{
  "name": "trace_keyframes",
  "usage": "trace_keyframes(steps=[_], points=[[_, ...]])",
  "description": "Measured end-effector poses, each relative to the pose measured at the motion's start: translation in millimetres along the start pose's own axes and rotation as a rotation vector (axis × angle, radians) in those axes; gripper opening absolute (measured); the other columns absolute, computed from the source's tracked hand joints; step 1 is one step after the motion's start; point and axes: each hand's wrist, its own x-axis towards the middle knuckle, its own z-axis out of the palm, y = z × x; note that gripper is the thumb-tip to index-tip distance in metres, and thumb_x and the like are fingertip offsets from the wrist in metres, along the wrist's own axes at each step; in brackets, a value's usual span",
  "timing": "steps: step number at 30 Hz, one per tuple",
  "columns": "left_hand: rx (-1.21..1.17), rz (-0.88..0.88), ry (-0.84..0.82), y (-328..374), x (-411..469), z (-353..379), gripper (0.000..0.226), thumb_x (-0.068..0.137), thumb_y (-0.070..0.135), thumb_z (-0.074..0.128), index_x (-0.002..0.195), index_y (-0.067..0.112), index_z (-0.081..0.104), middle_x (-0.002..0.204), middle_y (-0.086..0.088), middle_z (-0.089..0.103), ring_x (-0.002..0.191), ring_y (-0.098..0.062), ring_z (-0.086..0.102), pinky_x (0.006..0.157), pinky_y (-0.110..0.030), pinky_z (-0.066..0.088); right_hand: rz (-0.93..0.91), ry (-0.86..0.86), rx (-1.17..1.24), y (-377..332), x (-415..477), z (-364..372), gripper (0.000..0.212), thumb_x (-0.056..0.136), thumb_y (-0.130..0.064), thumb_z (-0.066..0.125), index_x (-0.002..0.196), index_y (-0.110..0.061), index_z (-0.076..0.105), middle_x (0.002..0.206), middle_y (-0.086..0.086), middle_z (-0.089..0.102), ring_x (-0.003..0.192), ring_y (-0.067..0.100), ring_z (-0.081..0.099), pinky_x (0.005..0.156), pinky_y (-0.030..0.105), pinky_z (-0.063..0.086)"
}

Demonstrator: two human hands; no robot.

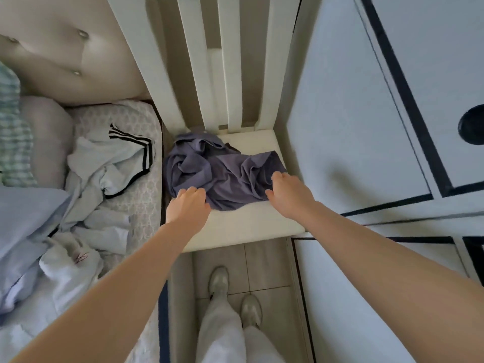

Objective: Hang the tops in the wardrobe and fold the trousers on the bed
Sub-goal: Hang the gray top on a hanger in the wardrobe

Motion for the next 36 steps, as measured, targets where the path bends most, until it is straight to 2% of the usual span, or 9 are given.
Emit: trace_keyframes(steps=[8,13,17,20,26,28,31,33,36], points=[[0.024,-0.066,-0.127,-48,103,43,0.03,0.098,0.023,0.051,0.124,0.008,0.05,0.132,-0.01,0.049,0.12,-0.033,0.044,0.087,-0.043,0.045,0.126,-0.122,0.08,0,111,56,0.04,0.099,-0.03,0.049,0.129,-0.006,0.043,0.126,0.014,0.055,0.115,0.034,0.053,0.087,0.041,0.047],[0.072,-0.078,-0.162,-78,140,72,0.067,0.092,0.033,0.063,0.147,0.015,0.03,0.148,-0.006,0.036,0.131,-0.033,0.039,0.098,-0.044,0.041,0.08,-0.15,0.105,-4,157,82,0.064,0.098,-0.027,0.052,0.151,-0.017,0.018,0.153,0.01,0.027,0.129,0.037,0.037,0.097,0.048,0.043],[0.094,-0.047,-0.164,-97,151,93,0.032,0.096,0.032,0.056,0.12,0.011,0.054,0.129,-0.007,0.052,0.124,-0.032,0.045,0.094,-0.043,0.041,0.008,-0.225,0.069,-9,180,102,0.074,0.097,-0.026,0.054,0.154,-0.028,0.006,0.158,0.005,0.017,0.134,0.04,0.029,0.101,0.052,0.041],[-0.325,-0.234,-0.06,-104,154,93,0.019,0.1,0.025,0.049,0.096,0.007,0.052,0.095,-0.015,0.06,0.094,-0.036,0.056,0.077,-0.041,0.043,-0.003,-0.256,-0.03,-10,183,112,0.073,0.097,-0.029,0.052,0.154,-0.026,0.007,0.141,0.009,0.046,0.131,0.04,0.032,0.101,0.048,0.037],[-1.027,-0.72,0.153,-108,150,65,0.023,0.103,0.023,0.036,0.106,0.004,0.049,0.082,-0.006,0.049,0.067,-0.018,0.044,0.055,-0.031,0.035,0.082,-0.316,-0.196,-5,169,119,0.026,0.097,-0.025,0.051,0.122,-0.021,0.047,0.118,0.007,0.06,0.12,0.034,0.038,0.096,0.045,0.036],[-1.193,-0.852,0.155,-109,148,57,0.025,0.103,0.024,0.038,0.111,0.006,0.052,0.089,-0.007,0.054,0.067,-0.02,0.05,0.053,-0.03,0.041,0.113,-0.264,-0.149,-5,163,117,0.014,0.098,-0.022,0.047,0.111,-0.02,0.05,0.115,0.008,0.06,0.117,0.033,0.041,0.094,0.045,0.037],[-1.553,-0.995,0.029,-109,142,40,0.033,0.101,0.036,0.047,0.123,0.015,0.059,0.11,-0.009,0.067,0.087,-0.033,0.065,0.053,-0.038,0.054,0.228,-0.091,0.062,-4,155,104,0.021,0.1,-0.02,0.041,0.116,-0.01,0.049,0.12,0.014,0.054,0.111,0.036,0.046,0.085,0.044,0.041],[-1.718,-0.987,-0.108,-105,136,26,0.034,0.099,0.041,0.052,0.125,0.022,0.062,0.117,-0.007,0.069,0.1,-0.033,0.067,0.06,-0.041,0.057,0.317,0.009,0.246,-2,150,90,0.028,0.099,-0.017,0.042,0.123,-0.003,0.048,0.125,0.019,0.049,0.108,0.039,0.049,0.086,0.043,0.041],[-1.78,-0.902,-0.258,-91,126,1,0.023,0.1,0.031,0.053,0.114,0.019,0.068,0.108,-0.009,0.074,0.097,-0.028,0.069,0.064,-0.04,0.061,0.348,0.119,0.449,-1,138,64,0.022,0.097,-0.008,0.043,0.117,0.0,0.05,0.117,0.017,0.049,0.094,0.032,0.052,0.079,0.033,0.038]])
